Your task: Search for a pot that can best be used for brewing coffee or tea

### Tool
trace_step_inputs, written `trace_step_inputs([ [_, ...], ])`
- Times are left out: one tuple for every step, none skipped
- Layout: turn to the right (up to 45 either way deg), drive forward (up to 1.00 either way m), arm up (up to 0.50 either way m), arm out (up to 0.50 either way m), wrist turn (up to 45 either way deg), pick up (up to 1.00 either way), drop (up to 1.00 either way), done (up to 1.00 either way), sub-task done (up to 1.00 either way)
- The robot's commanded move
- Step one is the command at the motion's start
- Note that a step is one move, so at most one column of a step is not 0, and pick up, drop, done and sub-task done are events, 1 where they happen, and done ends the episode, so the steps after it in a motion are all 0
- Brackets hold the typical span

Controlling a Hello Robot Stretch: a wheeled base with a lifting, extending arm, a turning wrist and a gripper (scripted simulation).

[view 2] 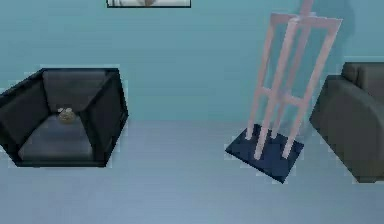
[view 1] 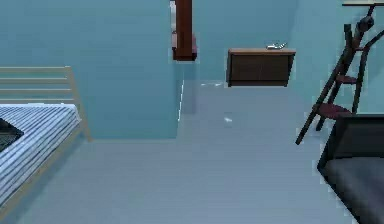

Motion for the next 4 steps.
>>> trace_step_inputs([
  [-45.0,0.00,0.00,0.00,0.0,0.00,0.00,0.00,0.00],
  [-45.0,0.00,0.00,0.00,0.0,0.00,0.00,0.00,0.00],
  [-45.0,0.00,0.00,0.00,0.0,0.00,0.00,0.00,0.00],
  [-18.0,0.00,0.00,0.00,0.0,0.00,0.00,0.00,0.00],
])
